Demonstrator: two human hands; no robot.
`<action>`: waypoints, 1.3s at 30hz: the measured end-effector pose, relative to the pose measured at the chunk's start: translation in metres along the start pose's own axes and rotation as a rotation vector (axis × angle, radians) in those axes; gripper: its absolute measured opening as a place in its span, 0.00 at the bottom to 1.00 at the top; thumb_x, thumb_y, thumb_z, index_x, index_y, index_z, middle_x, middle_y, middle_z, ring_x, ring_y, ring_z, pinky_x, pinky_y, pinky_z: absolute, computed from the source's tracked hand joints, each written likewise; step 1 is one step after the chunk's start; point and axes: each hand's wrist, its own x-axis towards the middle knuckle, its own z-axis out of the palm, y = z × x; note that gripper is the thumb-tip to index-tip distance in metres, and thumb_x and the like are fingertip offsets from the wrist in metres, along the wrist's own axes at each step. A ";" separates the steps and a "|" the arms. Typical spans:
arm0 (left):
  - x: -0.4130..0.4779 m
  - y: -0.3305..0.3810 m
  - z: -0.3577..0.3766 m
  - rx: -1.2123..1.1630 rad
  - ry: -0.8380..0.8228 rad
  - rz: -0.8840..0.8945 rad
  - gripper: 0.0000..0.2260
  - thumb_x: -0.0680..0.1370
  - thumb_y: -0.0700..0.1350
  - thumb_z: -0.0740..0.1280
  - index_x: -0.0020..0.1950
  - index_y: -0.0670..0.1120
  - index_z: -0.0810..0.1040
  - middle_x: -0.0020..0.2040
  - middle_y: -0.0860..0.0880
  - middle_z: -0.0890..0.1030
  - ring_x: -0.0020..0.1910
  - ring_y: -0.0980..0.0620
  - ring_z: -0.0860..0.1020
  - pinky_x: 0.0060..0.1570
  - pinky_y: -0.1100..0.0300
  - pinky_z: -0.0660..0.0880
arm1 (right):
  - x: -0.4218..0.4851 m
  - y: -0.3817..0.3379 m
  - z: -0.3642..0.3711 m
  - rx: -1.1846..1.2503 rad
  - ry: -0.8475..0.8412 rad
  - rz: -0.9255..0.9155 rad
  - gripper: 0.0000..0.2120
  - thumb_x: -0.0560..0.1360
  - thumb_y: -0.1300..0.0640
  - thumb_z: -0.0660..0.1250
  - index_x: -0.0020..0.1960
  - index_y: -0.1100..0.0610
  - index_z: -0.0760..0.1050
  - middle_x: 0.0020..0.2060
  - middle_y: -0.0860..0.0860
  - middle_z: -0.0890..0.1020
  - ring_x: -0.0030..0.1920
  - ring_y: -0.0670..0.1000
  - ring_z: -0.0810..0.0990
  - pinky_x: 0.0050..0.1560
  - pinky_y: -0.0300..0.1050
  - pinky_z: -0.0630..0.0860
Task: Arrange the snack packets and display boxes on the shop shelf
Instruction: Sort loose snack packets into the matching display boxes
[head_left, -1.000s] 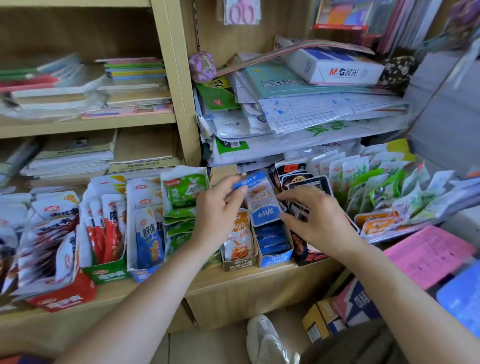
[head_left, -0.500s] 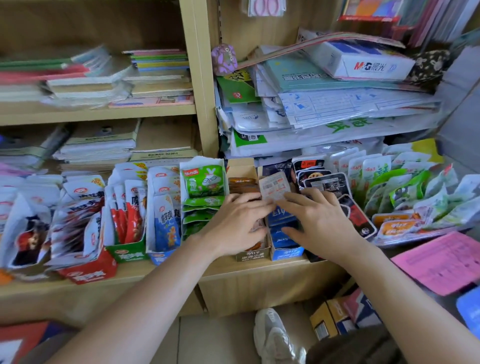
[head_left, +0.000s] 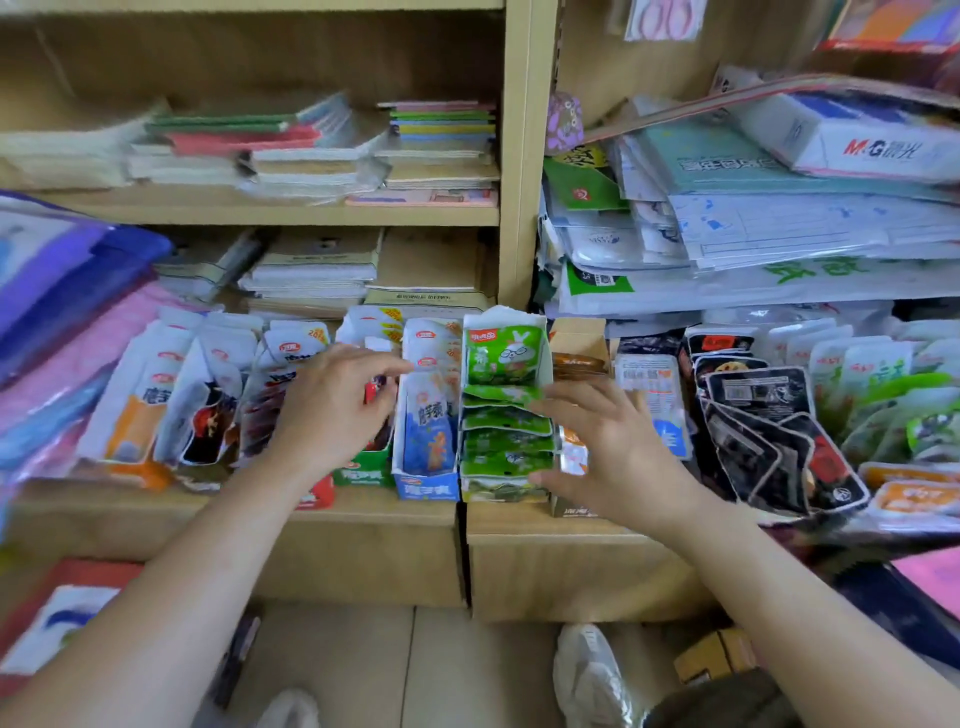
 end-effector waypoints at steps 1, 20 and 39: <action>-0.004 -0.009 -0.004 0.039 -0.002 -0.020 0.12 0.76 0.40 0.72 0.58 0.51 0.85 0.52 0.51 0.85 0.56 0.46 0.78 0.55 0.51 0.73 | 0.005 -0.009 0.006 -0.016 -0.058 -0.026 0.38 0.65 0.38 0.75 0.72 0.46 0.71 0.70 0.48 0.72 0.68 0.57 0.67 0.60 0.60 0.68; -0.071 -0.100 -0.067 0.045 -0.218 -0.260 0.30 0.67 0.65 0.76 0.67 0.58 0.78 0.67 0.58 0.78 0.61 0.58 0.76 0.60 0.56 0.72 | 0.074 -0.036 0.058 -0.158 0.123 0.115 0.09 0.69 0.57 0.73 0.49 0.54 0.80 0.40 0.52 0.82 0.43 0.59 0.80 0.42 0.49 0.72; -0.071 -0.098 -0.056 -0.063 0.323 -0.283 0.05 0.78 0.46 0.70 0.49 0.52 0.86 0.37 0.57 0.84 0.36 0.59 0.81 0.39 0.54 0.80 | 0.100 -0.142 0.104 0.123 -0.155 -0.269 0.40 0.76 0.49 0.71 0.80 0.40 0.52 0.79 0.45 0.55 0.73 0.54 0.61 0.71 0.54 0.61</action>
